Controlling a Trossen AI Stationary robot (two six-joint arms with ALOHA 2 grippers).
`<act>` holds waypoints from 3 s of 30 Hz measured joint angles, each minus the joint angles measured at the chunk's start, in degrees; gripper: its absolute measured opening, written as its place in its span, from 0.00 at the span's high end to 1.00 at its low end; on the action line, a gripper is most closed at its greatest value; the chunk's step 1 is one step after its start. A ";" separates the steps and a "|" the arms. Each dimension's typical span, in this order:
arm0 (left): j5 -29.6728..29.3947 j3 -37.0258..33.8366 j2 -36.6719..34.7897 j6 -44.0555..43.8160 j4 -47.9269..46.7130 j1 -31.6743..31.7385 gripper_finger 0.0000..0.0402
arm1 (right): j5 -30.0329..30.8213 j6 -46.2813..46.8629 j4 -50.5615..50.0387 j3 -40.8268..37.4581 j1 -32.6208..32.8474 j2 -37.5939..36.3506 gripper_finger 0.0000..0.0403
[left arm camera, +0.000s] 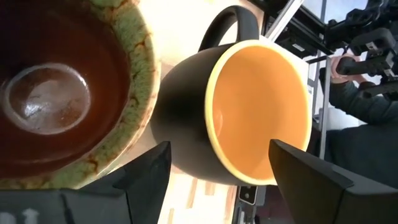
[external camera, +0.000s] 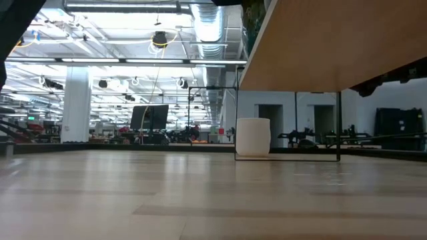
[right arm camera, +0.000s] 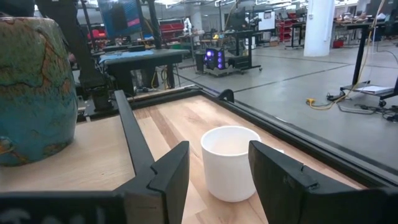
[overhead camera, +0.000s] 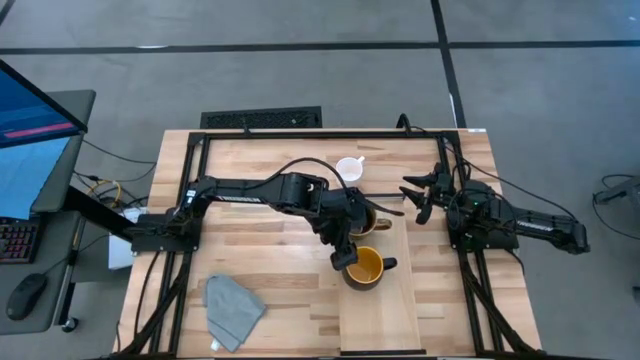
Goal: Stack small to large cups/mugs on shelf
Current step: Put the white mug on the shelf
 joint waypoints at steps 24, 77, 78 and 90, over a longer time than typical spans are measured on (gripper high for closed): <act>-3.75 0.00 -3.78 -1.85 -6.35 0.09 0.35 | -0.07 0.01 -0.02 0.02 0.00 0.33 0.53; -59.04 -2.16 -16.00 7.86 -22.13 -11.98 0.35 | -0.13 -2.00 -0.03 0.02 0.00 0.75 0.53; -56.63 -2.95 -17.14 9.87 -20.89 -12.70 0.35 | -0.11 -2.00 -0.02 0.02 0.00 0.75 0.53; -25.29 -37.34 -39.48 32.46 19.18 -8.91 0.35 | -0.08 -3.03 -0.02 0.02 0.02 0.75 0.53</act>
